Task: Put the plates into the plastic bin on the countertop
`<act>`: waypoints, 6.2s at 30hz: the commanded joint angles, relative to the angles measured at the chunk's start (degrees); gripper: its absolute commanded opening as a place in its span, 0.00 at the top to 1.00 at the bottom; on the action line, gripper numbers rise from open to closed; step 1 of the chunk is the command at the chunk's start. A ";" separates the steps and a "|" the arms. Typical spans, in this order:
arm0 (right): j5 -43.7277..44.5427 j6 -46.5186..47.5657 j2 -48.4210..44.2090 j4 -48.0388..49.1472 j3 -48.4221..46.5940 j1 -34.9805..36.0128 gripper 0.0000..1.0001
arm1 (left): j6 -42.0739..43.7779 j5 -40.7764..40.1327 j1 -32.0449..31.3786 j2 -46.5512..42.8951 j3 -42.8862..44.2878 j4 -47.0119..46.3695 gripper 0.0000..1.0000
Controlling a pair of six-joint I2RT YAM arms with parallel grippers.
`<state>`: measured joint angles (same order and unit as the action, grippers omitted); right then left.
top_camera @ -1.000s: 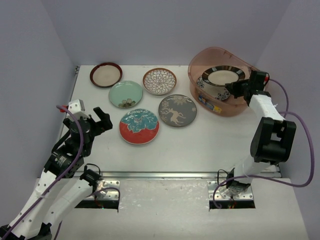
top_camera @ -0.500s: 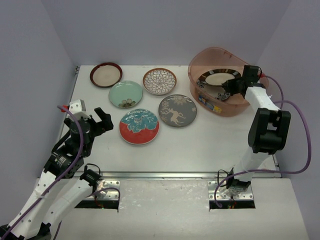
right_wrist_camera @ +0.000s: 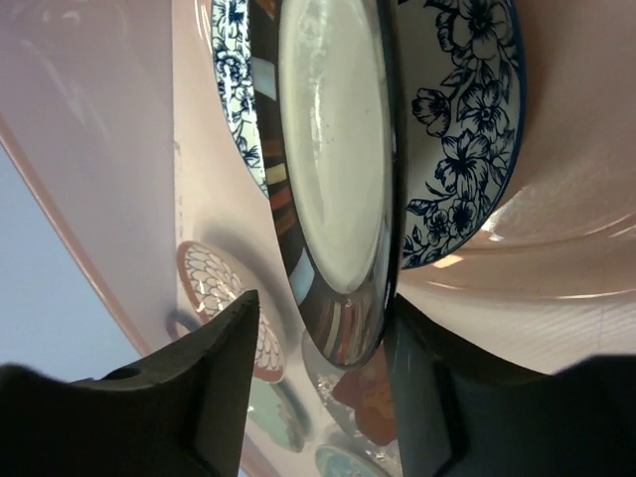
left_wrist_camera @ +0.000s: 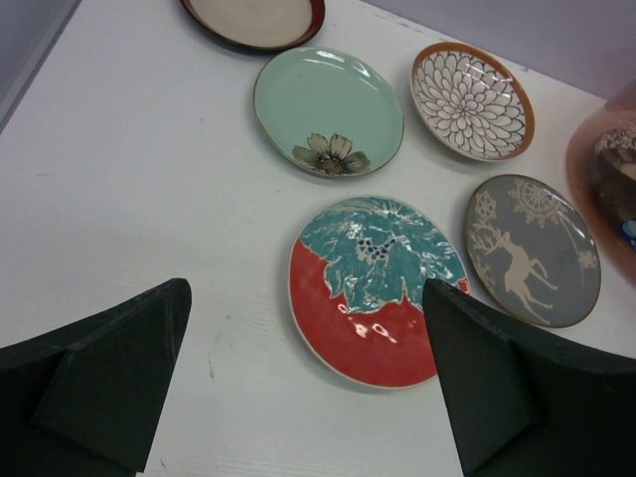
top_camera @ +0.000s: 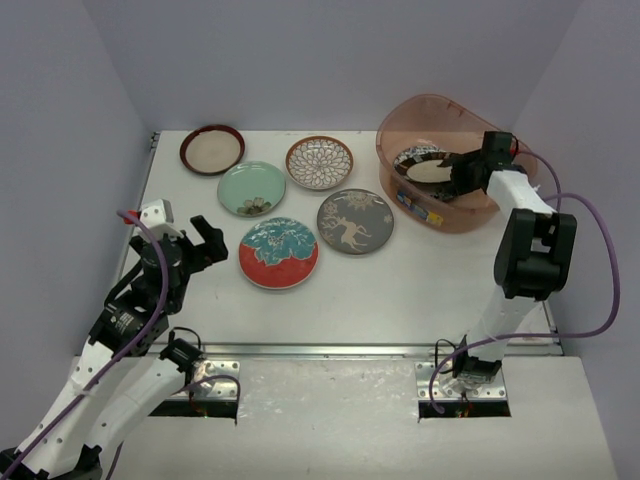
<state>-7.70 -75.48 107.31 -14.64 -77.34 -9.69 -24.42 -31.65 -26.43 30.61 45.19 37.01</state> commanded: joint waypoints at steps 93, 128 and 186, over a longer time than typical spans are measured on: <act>6.38 -2.36 6.61 42.82 31.62 54.34 1.00 | 1.66 2.74 3.84 -0.70 -0.45 -4.23 0.00; -20.19 -6.72 -25.48 41.45 24.73 25.86 1.00 | 1.22 1.19 2.56 -3.92 -0.45 -3.97 0.00; -5.56 11.23 9.32 -5.74 -13.62 -2.26 0.39 | 0.34 -0.92 1.82 -3.63 -0.19 -2.91 0.00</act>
<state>-12.21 -65.90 116.36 -19.95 -86.49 -12.03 -23.89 -31.80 -23.88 26.60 44.45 35.81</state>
